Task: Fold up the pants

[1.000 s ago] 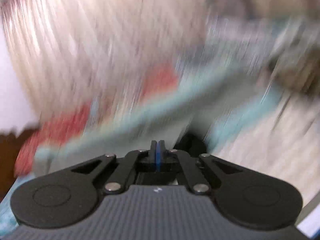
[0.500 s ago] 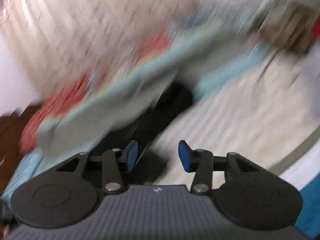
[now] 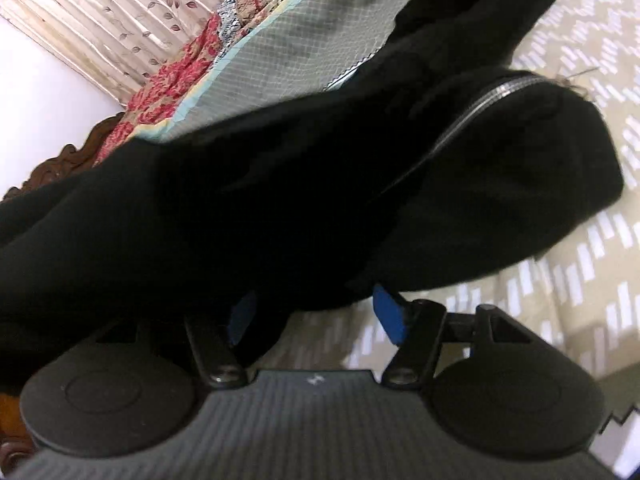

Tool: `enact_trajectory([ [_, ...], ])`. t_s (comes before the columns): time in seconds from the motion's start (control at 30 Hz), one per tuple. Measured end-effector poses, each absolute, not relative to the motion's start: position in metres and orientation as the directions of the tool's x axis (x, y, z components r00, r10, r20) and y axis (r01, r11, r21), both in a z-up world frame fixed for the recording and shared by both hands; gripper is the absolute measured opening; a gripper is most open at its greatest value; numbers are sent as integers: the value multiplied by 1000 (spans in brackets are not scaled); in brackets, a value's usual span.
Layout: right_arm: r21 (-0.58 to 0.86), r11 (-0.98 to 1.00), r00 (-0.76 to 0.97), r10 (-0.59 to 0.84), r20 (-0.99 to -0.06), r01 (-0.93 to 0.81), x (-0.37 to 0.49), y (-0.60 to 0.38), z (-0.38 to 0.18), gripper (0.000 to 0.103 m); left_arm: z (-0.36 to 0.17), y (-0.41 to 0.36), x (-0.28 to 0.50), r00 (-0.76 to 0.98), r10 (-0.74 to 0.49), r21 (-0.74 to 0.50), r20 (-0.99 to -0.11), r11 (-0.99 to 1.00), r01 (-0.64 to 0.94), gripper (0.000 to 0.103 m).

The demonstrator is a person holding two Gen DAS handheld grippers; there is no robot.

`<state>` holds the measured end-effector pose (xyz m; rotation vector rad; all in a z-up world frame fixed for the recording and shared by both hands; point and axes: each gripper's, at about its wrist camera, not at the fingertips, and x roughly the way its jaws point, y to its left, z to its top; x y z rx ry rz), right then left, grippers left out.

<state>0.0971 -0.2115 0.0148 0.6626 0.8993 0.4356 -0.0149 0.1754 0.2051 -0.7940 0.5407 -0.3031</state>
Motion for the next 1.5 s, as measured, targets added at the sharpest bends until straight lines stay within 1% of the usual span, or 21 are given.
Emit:
enact_trajectory([
  [0.07, 639, 767, 595, 543, -592, -63, 99, -218, 12, 65, 213, 184, -11, 833, -440, -752, -337, 657, 43, 5],
  [0.1, 622, 781, 612, 519, -597, -56, 99, -225, 12, 56, 214, 188, -9, 840, -430, -756, -330, 653, 37, 5],
  [0.13, 624, 781, 621, 502, -602, -27, 100, -236, 12, 41, 216, 193, -9, 853, -411, -758, -322, 652, 28, 5],
  [0.17, 623, 782, 634, 477, -610, 12, 99, -245, 10, 35, 217, 201, -9, 865, -388, -760, -317, 650, 12, 5],
  [0.2, 622, 782, 659, 445, -606, 44, 93, -254, 14, 33, 215, 209, -7, 877, -365, -769, -313, 639, -9, 5],
  [0.3, 547, 831, 763, 290, -578, 98, 71, -279, 33, 51, 209, 225, -5, 890, -334, -793, -311, 607, -49, 5],
  [0.43, 547, 829, 762, 280, -584, 115, 60, -297, 35, 51, 194, 228, 0, 878, -333, -798, -344, 597, -86, 5],
  [0.5, 483, 867, 764, 227, -604, 124, 62, -294, 36, 53, 189, 227, -1, 874, -335, -800, -351, 593, -94, 5],
  [0.53, 436, 888, 766, 175, -618, 149, 64, -292, 34, 58, 189, 228, -1, 874, -334, -800, -354, 593, -97, 5],
  [0.6, 373, 905, 777, 83, -625, 203, 66, -295, 28, 62, 190, 229, -3, 874, -331, -798, -355, 595, -98, 5],
  [0.7, 353, 916, 780, 75, -621, 193, 71, -294, 20, 64, 193, 232, -3, 876, -322, -792, -359, 602, -103, 5],
  [0.73, 312, 936, 775, 74, -627, 162, 82, -283, 17, 54, 192, 232, -2, 876, -320, -791, -361, 602, -106, 5],
  [0.77, 258, 960, 763, 84, -641, 111, 93, -271, 15, 36, 192, 231, -2, 875, -319, -791, -364, 602, -110, 5],
  [0.8, 237, 969, 741, 109, -662, 69, 100, -264, 15, 27, 191, 231, -2, 875, -317, -791, -366, 602, -113, 5],
  [0.87, 248, 966, 737, 118, -666, 69, 98, -268, 22, 26, 187, 230, -2, 874, -312, -789, -372, 602, -121, 5],
  [0.93, 309, 948, 762, 139, -633, 83, 90, -284, 38, 26, 185, 230, -2, 873, -303, -785, -382, 605, -133, 5],
  [1.03, 426, 898, 835, 149, -529, 110, 72, -326, 71, 26, 180, 236, -4, 871, -297, -792, -392, 591, -155, 5],
  [1.17, 364, 900, 924, -97, -370, 241, 28, -385, 122, 26, 164, 232, -7, 850, -311, -784, -424, 596, -173, 5],
  [1.3, 359, 821, 893, -375, -249, 445, -19, -459, 155, 26, 131, 200, -7, 771, -406, -763, -491, 628, -156, 6],
  [1.4, 319, 757, 822, -522, -229, 570, -41, -496, 162, 27, 101, 150, -7, 657, -496, -719, -568, 687, -104, 8],
  [1.5, 238, 713, 750, -605, -266, 659, -41, -514, 153, 27, 76, 85, -7, 483, -484, -549, -730, 836, 8, 22],
])
